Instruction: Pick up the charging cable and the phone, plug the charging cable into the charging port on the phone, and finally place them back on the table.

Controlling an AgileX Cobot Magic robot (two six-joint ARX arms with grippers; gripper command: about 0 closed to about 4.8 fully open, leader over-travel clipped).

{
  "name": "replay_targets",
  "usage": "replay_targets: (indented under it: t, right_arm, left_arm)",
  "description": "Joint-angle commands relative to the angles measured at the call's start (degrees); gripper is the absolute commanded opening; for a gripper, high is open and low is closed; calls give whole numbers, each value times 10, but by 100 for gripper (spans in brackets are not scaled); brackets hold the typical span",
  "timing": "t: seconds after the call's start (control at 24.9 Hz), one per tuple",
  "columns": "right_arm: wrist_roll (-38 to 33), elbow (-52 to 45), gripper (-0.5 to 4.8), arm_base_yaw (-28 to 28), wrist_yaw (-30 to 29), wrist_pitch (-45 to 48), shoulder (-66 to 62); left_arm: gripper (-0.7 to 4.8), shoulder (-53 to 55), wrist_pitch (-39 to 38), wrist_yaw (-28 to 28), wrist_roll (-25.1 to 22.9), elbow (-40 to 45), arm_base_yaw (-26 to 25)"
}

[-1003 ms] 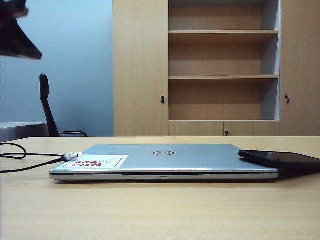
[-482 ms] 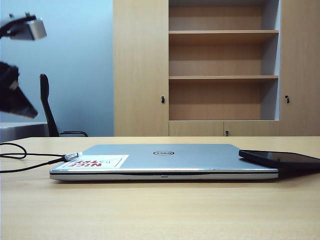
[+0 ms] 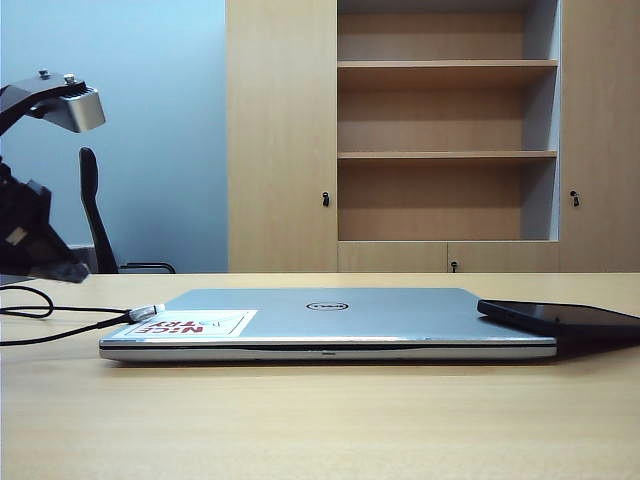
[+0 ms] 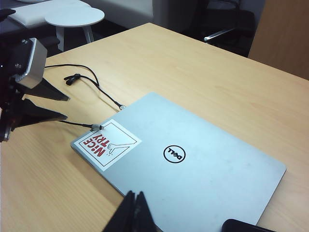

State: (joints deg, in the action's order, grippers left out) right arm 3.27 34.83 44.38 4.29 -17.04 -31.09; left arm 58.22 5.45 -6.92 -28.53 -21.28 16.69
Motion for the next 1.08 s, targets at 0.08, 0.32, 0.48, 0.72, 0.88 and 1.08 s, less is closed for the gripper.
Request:
replay_targets:
  t: [0.08, 0.32, 0.48, 0.72, 0.88, 1.08]
  right_arm:
    - [1, 4, -6, 0, 1, 10, 5]
    - [1, 4, -6, 0, 1, 10, 7]
    - [1, 4, -6, 0, 1, 10, 7]
    - [1, 4, -6, 0, 1, 10, 7]
    - [1, 4, -6, 0, 1, 10, 7]
    - [1, 4, -6, 0, 1, 10, 7]
  left_arm:
    - [224, 16, 49, -2, -2, -2, 0]
    - [224, 57, 74, -2, -7, -2, 0]
    - [224, 74, 75, -2, -15, -2, 0]
    - [223, 97, 78, -2, -15, -2, 0]
    - [213, 117, 100, -2, -15, -2, 0]
    - [211, 146, 130, -2, -15, -2, 0]
